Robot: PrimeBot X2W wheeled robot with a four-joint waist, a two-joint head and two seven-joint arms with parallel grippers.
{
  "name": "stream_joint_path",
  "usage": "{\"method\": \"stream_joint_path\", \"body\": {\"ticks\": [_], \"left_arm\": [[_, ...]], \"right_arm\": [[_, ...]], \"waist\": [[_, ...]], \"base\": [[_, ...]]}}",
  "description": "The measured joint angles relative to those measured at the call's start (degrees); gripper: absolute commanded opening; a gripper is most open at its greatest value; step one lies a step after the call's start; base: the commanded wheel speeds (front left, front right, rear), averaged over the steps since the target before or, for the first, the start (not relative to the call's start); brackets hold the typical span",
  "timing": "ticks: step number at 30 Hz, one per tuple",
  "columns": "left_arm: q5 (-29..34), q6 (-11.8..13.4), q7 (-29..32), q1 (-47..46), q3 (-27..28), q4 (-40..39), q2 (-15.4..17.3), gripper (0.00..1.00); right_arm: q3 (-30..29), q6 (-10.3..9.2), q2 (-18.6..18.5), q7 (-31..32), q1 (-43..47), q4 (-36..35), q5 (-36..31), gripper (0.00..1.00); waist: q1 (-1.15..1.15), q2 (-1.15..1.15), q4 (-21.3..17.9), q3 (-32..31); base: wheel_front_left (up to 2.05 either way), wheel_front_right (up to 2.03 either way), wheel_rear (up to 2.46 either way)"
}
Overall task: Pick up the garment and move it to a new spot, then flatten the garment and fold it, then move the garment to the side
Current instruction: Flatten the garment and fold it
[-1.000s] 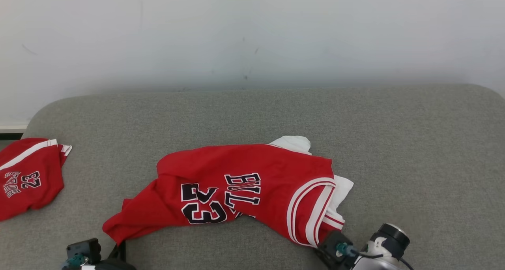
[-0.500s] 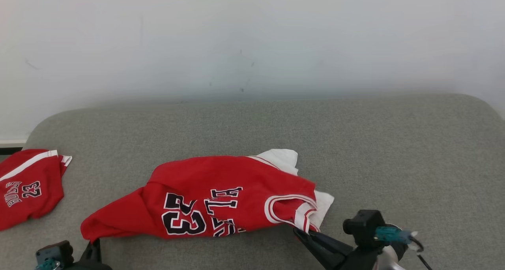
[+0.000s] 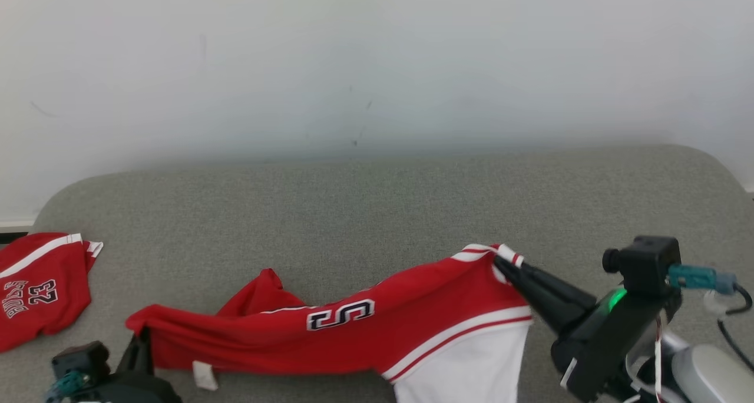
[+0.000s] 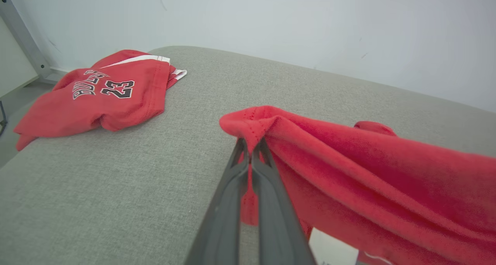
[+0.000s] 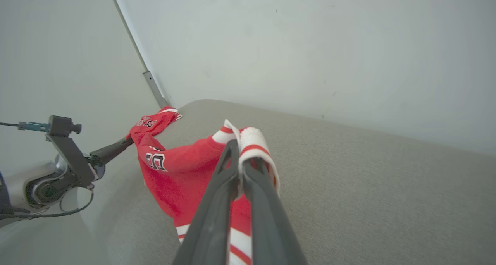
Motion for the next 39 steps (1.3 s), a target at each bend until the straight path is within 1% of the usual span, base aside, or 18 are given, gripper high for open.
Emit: {"method": "stream_joint_path", "body": {"ticks": [2,3,4,5,9,12,15,16,17,18,23,29,34,37,39], "left_arm": [[0.59,-0.31,0.18,-0.48,-1.21,-0.18,-0.52,0.00],[0.59,-0.31,0.18,-0.48,-1.21,-0.18,-0.52,0.00],[1.31,-0.34,1.04,-2.18,-2.54,-0.13,-1.16,0.00],[1.31,-0.34,1.04,-2.18,-2.54,-0.13,-1.16,0.00],[3.43,-0.34,2.90,-7.43,-4.99,0.24,-2.38,0.00],[4.59,-0.30,4.52,-10.96,-6.21,1.27,-2.92,0.00],[5.33,-0.26,5.77,-13.85,-7.20,2.42,-3.26,0.00],[5.55,-0.20,6.17,-14.89,-7.37,2.82,-3.30,0.43],[5.80,0.27,6.44,-15.92,-7.44,3.20,-3.30,1.00],[6.50,0.73,6.71,-16.94,-7.47,3.53,-3.23,1.00],[7.97,0.80,7.49,-21.48,-8.15,5.49,-3.10,1.00],[7.99,2.08,7.09,-24.03,-7.59,8.49,-3.16,1.00],[7.78,3.41,5.86,-23.51,-6.68,10.68,-3.14,1.00],[7.38,4.33,4.49,-22.13,-5.80,11.17,-2.92,1.00],[7.13,4.50,3.43,-20.78,-5.34,11.32,-2.68,1.00]], "right_arm": [[-0.35,-1.07,-0.92,1.56,-2.16,3.21,-1.80,0.00],[-0.35,-1.07,-0.92,1.56,-2.16,3.21,-1.80,0.00],[-0.69,-1.48,-1.43,2.82,-5.01,7.15,-2.54,0.00],[-0.69,-1.48,-1.43,2.82,-5.01,7.15,-2.54,0.00],[-1.01,-2.65,-1.27,4.12,-11.42,14.70,-4.53,0.00],[-0.99,-3.24,-0.30,4.65,-16.05,19.93,-5.30,0.00],[-0.56,-3.59,1.66,4.88,-20.10,23.94,-5.77,0.00],[-0.53,-3.94,2.49,4.89,-21.36,25.35,-5.88,0.38],[-0.48,-4.36,3.32,4.80,-22.59,26.70,-6.15,1.00],[-0.37,-4.56,4.02,4.78,-23.78,27.88,-6.50,1.00],[0.15,-4.69,5.66,3.92,-27.81,33.12,-7.57,1.00],[-0.26,-4.82,6.75,0.69,-28.95,39.08,-7.68,1.00],[-0.07,-4.74,7.10,-2.87,-27.93,40.28,-8.96,1.00],[0.09,-4.78,7.16,-5.65,-25.66,40.27,-9.84,1.00],[-0.09,-5.25,7.17,-7.57,-23.89,40.14,-10.48,1.00]], "waist": [[0.00,0.00,-0.04,0.40],[0.00,0.00,-0.04,0.40],[0.00,0.00,-0.07,0.97],[0.00,0.00,-0.07,0.97],[0.00,0.00,-0.07,2.45],[0.01,0.00,-0.01,3.82],[0.01,0.00,0.07,5.41],[0.01,0.00,0.09,5.98],[0.01,0.00,0.11,6.57],[0.01,0.00,0.13,7.18],[0.01,0.01,0.14,10.12],[0.02,0.01,0.24,11.98],[0.01,0.01,0.37,11.01],[0.01,0.01,0.39,10.01],[0.00,0.01,0.39,9.19]], "base": [[0.00,0.00,0.00],[0.00,0.00,0.00],[0.00,0.00,0.00],[0.00,0.00,0.00],[0.00,0.00,0.00],[0.00,0.00,0.00],[0.00,0.00,0.00],[0.00,0.00,0.00],[0.00,0.00,0.00],[0.00,0.00,0.00],[0.00,0.00,0.00],[0.00,0.00,0.00],[0.00,0.00,0.00],[0.00,0.00,0.00],[0.00,0.00,0.00]]}}
